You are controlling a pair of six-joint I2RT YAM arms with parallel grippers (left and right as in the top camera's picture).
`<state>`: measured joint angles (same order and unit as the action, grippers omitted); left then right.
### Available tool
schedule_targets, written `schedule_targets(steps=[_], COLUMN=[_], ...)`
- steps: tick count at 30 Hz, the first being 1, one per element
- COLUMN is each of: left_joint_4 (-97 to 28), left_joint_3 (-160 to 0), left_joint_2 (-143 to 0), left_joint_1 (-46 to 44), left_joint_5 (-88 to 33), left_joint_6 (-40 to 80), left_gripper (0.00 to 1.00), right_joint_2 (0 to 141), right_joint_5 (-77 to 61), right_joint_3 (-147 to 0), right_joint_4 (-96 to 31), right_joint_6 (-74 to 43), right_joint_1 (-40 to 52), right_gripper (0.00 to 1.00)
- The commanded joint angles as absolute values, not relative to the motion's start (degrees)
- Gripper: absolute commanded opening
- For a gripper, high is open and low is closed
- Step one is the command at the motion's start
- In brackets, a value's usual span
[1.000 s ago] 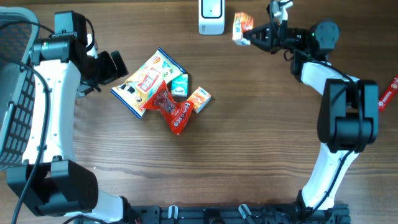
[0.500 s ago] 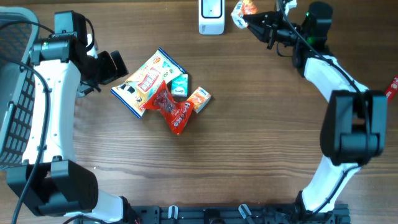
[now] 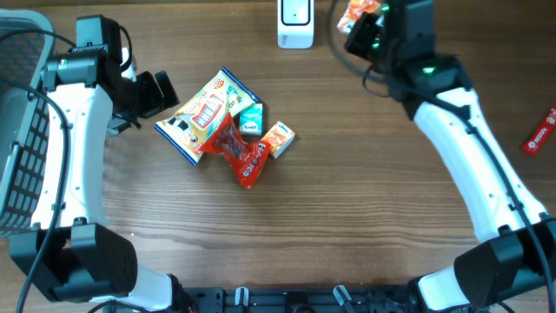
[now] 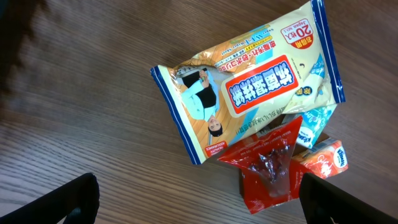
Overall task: Scan the item barcode
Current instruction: 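Hold the orange tissue pack in front of the scanner window, then carry the orange pack to the right edge beside the stick and release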
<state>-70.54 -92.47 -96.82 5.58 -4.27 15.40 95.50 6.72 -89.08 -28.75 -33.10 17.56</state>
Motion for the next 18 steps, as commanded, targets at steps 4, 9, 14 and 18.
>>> schedule_targets(steps=[4, 9, 14, 18], left_joint_4=[-70.5, -70.5, -70.5, -70.5], left_joint_3=[-92.1, -92.1, -92.1, -92.1], left_joint_2=[-97.2, -97.2, -97.2, -97.2], left_joint_1=[5.7, 5.7, 5.7, 5.7], left_joint_5=[-3.7, -3.7, -3.7, -3.7], left_joint_6=[15.9, 15.9, 15.9, 15.9], left_gripper=[1.00, 1.00, 1.00, 1.00], right_joint_2=[103.3, 112.8, 123.1, 128.2], right_joint_5=[19.7, 19.3, 19.2, 19.3], right_joint_3=[-94.9, -106.1, -120.3, -125.9], right_joint_4=[-28.9, -32.9, -37.8, -35.1], right_joint_6=[-25.3, -22.5, -18.4, -14.7], right_joint_1=[21.1, 21.7, 22.8, 24.0], right_gripper=[0.05, 0.05, 0.04, 0.05])
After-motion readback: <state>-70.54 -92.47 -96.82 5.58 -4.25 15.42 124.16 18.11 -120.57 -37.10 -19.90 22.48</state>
